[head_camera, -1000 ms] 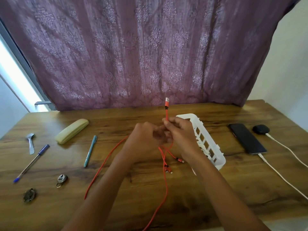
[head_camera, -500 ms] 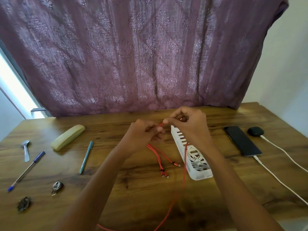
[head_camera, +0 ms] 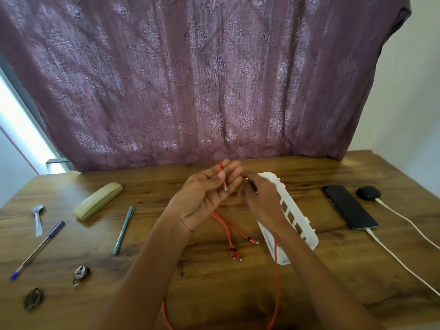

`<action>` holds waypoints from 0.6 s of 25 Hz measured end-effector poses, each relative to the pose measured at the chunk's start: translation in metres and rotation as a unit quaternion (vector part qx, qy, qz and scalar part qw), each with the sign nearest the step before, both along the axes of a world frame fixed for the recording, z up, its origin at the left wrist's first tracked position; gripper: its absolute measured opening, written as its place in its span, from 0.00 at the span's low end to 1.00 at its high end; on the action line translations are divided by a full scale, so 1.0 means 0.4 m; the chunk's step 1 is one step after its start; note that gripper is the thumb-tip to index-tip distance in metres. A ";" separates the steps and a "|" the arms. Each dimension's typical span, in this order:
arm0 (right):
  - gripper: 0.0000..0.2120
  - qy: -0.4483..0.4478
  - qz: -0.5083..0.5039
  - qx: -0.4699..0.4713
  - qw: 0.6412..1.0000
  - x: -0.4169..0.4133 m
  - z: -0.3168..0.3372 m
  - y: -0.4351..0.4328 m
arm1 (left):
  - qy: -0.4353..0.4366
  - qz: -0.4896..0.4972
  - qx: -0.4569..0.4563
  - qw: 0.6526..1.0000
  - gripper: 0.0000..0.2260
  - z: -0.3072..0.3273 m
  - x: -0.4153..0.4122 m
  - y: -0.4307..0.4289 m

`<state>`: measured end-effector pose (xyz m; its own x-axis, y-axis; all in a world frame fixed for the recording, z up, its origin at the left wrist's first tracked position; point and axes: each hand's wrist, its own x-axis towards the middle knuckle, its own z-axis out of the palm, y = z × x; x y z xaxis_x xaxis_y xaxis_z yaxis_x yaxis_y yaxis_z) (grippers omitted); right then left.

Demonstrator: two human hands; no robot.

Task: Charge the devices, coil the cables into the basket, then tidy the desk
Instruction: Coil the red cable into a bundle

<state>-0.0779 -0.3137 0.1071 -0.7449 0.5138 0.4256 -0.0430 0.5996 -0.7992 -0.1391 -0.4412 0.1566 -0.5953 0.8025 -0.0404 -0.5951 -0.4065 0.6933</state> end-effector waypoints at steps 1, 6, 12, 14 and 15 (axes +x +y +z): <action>0.09 -0.015 0.014 0.011 1.000 0.008 -0.016 -0.019 | -0.010 0.027 0.014 0.999 0.11 -0.001 -0.012 0.005; 0.13 -0.085 0.038 0.235 0.967 0.065 -0.042 -0.075 | -0.021 0.163 0.013 0.986 0.10 -0.020 -0.085 0.001; 0.09 0.021 0.005 0.457 0.889 0.085 0.043 -0.045 | 0.112 0.181 -0.112 0.971 0.10 -0.071 -0.053 -0.004; 0.10 0.056 -0.003 0.458 0.887 0.082 0.077 -0.022 | 0.184 0.133 -0.152 0.962 0.11 -0.087 -0.031 -0.001; 0.08 0.072 0.001 0.453 0.889 0.077 0.089 -0.011 | 0.231 0.103 -0.166 0.953 0.12 -0.095 -0.024 -0.001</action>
<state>-0.0470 -0.3182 0.1426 -0.6498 -0.0893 0.7549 -0.1072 0.9939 0.0253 -0.1486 -0.4415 0.1188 -0.7548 0.6552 0.0330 -0.1267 -0.1950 0.9726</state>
